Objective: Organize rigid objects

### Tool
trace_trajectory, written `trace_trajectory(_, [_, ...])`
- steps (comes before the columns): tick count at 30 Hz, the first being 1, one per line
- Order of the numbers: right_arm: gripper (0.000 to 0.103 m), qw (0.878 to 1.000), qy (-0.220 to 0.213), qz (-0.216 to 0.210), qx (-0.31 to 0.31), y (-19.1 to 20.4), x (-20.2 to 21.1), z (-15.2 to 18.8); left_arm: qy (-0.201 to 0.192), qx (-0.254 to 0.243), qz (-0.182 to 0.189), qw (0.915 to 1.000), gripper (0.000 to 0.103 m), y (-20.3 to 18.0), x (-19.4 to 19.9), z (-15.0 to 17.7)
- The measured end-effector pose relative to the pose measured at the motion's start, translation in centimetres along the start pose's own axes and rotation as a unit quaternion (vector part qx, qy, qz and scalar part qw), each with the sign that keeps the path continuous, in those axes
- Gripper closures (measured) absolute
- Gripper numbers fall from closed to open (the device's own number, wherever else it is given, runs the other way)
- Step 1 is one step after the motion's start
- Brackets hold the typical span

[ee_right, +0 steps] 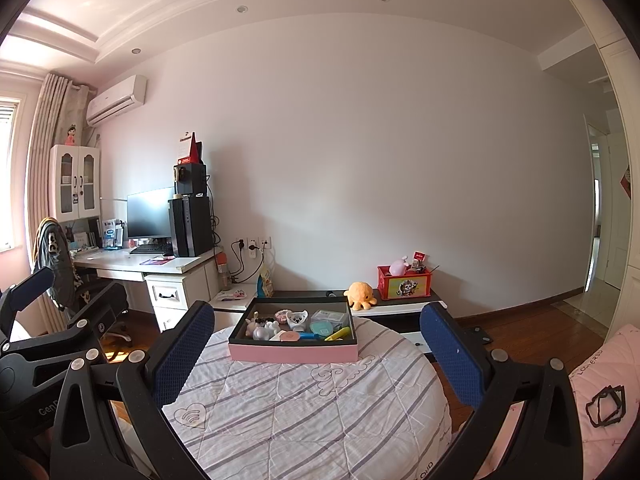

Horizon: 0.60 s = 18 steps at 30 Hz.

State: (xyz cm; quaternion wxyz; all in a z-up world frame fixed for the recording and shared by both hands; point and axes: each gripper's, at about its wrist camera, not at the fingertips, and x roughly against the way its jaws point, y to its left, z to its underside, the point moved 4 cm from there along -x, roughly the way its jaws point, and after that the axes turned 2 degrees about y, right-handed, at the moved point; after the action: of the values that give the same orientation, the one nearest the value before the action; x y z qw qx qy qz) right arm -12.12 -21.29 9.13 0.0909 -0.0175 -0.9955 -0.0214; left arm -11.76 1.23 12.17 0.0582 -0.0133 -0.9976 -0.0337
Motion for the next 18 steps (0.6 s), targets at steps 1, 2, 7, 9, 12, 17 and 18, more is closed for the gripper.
trace_trajectory(1, [0.000,1.000,0.000,0.000,0.000,0.00,-0.05,0.01,0.000,-0.001,0.000,1.0000,0.000,-0.05,-0.03,-0.02])
trace_trajectory(2, [0.000,1.000,0.000,0.000,0.000,0.00,-0.04,0.06,0.000,-0.001,0.000,1.0000,0.000,0.00,0.03,-0.01])
trace_trajectory(7, [0.000,1.000,0.001,0.000,0.001,0.01,-0.05,0.04,0.000,-0.001,0.000,1.0000,0.000,-0.06,-0.04,-0.10])
trace_trajectory(9, [0.000,1.000,0.001,0.000,0.001,-0.01,-0.11,0.07,0.000,-0.001,0.001,1.0000,0.000,-0.08,-0.06,-0.12])
trace_trajectory(12, [0.000,1.000,0.000,0.000,0.001,0.04,-0.13,0.12,0.000,-0.001,0.001,1.0000,0.000,-0.08,-0.07,-0.14])
trace_trajectory(17, [0.000,1.000,0.001,-0.001,0.001,0.08,-0.14,0.20,0.000,0.000,0.000,1.0000,0.000,-0.09,-0.07,-0.18])
trace_trajectory(18, [0.000,1.000,0.001,-0.001,0.001,0.08,-0.11,0.20,0.000,-0.001,0.001,1.0000,0.000,-0.09,-0.07,-0.18])
